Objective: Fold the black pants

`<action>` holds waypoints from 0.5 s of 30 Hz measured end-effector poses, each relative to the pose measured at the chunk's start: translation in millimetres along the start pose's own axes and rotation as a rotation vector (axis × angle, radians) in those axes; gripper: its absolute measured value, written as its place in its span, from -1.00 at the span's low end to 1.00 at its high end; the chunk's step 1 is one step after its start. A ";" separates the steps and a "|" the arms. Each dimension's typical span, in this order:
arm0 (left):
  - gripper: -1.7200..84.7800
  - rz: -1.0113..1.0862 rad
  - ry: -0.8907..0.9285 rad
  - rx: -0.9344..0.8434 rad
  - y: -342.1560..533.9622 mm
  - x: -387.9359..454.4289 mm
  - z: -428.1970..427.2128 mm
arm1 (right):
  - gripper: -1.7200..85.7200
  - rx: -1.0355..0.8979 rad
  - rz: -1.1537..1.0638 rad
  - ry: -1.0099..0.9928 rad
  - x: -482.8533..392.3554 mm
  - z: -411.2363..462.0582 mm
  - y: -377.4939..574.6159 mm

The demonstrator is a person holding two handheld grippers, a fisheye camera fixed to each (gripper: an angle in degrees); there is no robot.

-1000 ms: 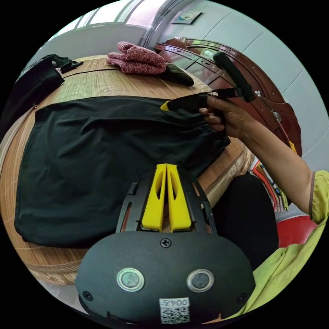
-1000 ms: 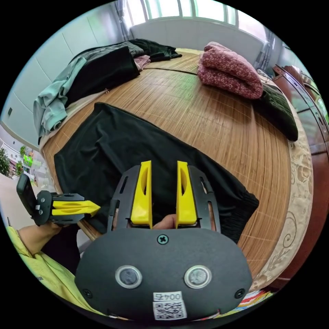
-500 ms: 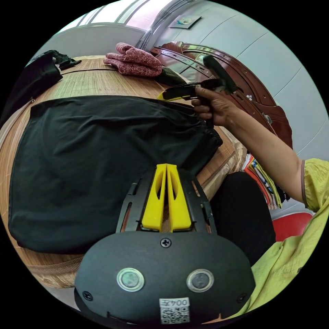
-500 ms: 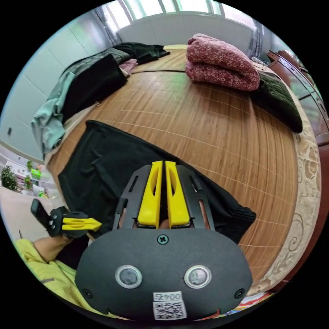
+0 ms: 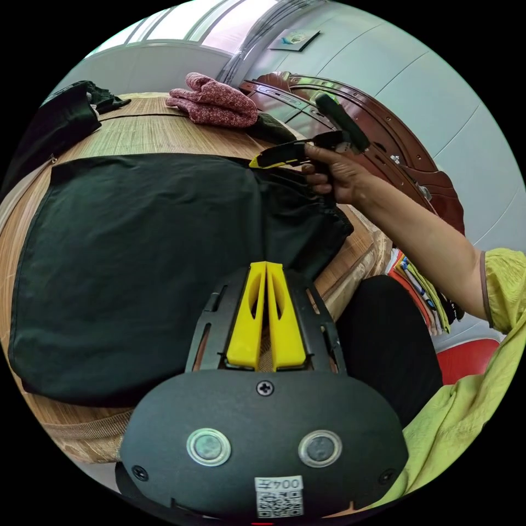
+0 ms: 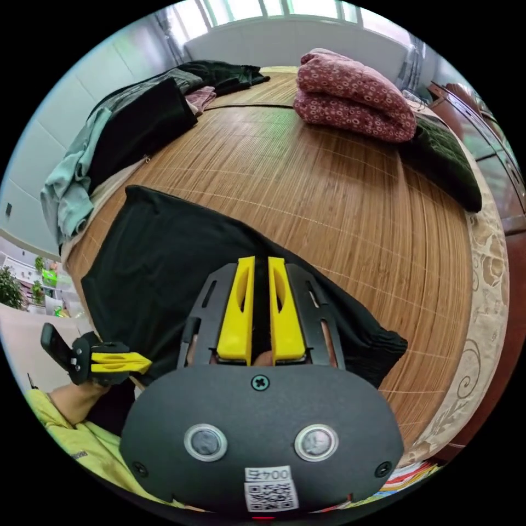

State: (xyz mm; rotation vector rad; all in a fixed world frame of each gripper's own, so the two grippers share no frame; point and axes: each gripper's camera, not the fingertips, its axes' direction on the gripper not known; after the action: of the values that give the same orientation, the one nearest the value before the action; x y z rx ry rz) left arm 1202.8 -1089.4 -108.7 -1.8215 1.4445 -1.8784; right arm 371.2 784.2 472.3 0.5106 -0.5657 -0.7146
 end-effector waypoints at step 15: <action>-0.96 -0.008 0.023 0.111 -45.7 12.3 -20.3 | -0.81 0.250 0.192 -0.190 10.9 -119.4 252.5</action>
State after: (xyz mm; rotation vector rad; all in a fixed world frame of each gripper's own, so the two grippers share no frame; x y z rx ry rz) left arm 1205.1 -1063.5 -64.3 -1.7629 1.3140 -1.9477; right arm 569.9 968.4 541.1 0.6139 -0.8771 -0.5142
